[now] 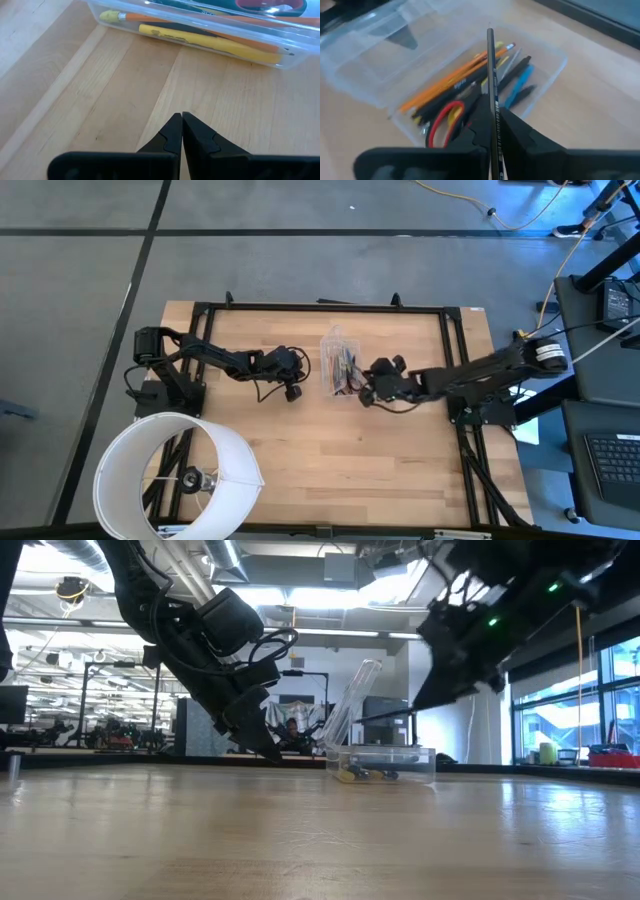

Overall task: Pick & place school supplies into a supply box
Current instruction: Put the black pencil into the transparent supply box

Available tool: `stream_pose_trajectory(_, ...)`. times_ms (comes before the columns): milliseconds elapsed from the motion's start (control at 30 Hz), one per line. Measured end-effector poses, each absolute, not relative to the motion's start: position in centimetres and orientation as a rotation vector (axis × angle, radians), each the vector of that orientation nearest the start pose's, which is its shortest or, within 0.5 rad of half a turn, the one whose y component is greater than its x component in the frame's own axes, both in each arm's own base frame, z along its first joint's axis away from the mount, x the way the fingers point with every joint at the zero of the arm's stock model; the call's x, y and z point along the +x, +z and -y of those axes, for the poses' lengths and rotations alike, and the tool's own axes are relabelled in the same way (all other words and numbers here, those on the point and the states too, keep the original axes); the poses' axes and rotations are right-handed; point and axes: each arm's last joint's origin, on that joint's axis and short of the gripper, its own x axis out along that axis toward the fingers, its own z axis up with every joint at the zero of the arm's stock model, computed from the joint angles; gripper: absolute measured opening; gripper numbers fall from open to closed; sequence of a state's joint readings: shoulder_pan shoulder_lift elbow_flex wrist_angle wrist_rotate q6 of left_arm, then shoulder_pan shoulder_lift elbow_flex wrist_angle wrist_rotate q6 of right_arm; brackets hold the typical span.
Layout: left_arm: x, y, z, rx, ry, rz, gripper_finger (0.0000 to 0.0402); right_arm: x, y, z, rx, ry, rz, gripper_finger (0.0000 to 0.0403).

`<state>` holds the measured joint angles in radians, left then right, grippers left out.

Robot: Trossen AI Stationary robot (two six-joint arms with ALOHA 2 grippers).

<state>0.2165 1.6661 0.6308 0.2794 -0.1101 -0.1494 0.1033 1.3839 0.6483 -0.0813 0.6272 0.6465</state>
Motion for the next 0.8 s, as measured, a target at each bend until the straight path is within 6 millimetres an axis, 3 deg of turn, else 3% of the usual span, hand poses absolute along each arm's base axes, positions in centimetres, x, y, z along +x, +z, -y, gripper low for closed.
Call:
stream_pose_trajectory(267,28.4,12.0,-6.6,-0.169,0.362,-0.736,0.0007,27.3,15.2,0.9,0.387,-0.799,-0.537,0.0034)
stream_pose_trajectory(467,28.4,12.0,-6.6,-0.169,0.362,-0.736,0.0006,28.6,14.3,1.7,0.455,-0.744,-0.498,0.0033)
stream_pose_trajectory(800,28.4,12.0,-6.6,-0.168,0.362,-0.736,0.0006,28.9,12.5,2.2,0.51,-0.788,-0.519,0.004)
